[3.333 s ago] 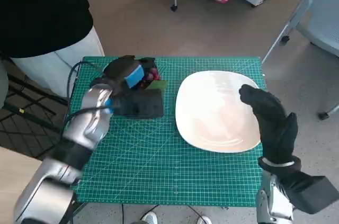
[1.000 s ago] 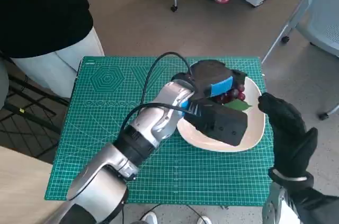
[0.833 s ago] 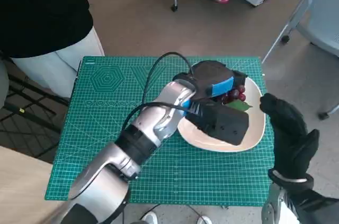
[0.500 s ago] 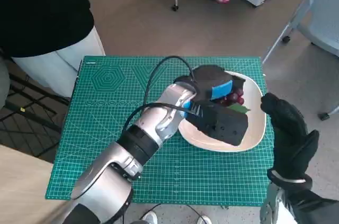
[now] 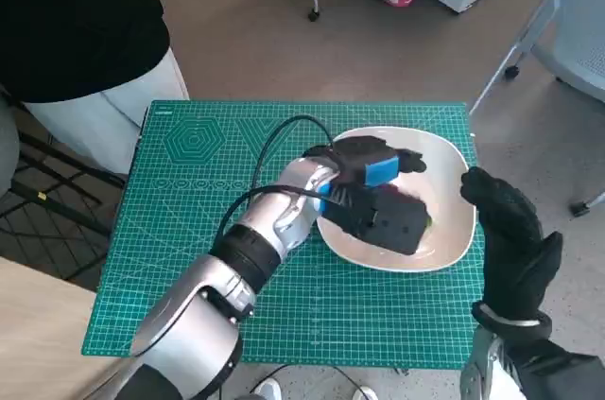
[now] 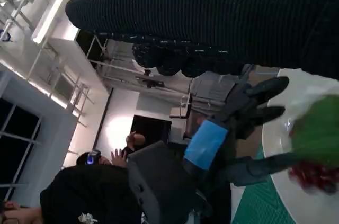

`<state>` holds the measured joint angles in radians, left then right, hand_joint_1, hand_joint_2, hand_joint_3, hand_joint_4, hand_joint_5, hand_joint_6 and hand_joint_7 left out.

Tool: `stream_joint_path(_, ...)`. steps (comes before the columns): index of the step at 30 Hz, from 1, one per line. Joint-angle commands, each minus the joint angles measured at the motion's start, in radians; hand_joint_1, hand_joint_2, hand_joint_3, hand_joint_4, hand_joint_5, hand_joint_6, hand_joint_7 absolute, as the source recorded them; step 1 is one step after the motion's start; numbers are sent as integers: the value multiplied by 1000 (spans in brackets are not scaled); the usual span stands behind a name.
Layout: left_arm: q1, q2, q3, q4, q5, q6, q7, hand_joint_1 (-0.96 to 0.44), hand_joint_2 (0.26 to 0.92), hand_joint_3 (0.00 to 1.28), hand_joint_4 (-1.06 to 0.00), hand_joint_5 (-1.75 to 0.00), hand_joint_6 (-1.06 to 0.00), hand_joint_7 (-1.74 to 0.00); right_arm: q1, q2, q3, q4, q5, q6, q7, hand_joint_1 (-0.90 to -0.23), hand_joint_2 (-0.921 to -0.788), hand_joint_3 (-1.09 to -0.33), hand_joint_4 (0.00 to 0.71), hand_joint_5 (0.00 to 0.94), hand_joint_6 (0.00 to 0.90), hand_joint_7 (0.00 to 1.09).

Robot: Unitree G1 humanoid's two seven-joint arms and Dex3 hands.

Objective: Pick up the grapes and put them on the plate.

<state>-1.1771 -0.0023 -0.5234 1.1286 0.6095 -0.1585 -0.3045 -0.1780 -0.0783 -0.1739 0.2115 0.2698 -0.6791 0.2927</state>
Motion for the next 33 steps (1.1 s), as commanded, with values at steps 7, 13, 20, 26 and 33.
stream_joint_path(7,46,41,212,43,-239,-116,-61,-553,921,108,1,1,-32,-3,0,-8,18,19,-1,27,13,-613,-921,-852,552,2,254,375)
stream_joint_path(13,117,57,451,52,-518,-116,-208,-502,921,126,1,1,-51,-20,-4,-9,27,23,-2,28,18,-610,-921,-856,551,2,251,377)
stream_joint_path(20,232,90,628,-30,-723,-138,-286,-459,921,180,-13,-5,-119,-46,-17,-11,32,35,2,30,26,-608,-921,-864,550,1,243,380)
stream_joint_path(26,342,126,743,-107,-872,-140,-391,-459,921,196,-43,-14,-138,-46,-33,-16,33,46,8,35,37,-609,-921,-867,551,1,241,384)
stream_joint_path(33,462,157,855,-177,-1023,-141,-520,-371,921,133,-24,-3,-140,-27,-50,-22,31,59,18,40,55,-610,-921,-870,551,1,238,389)
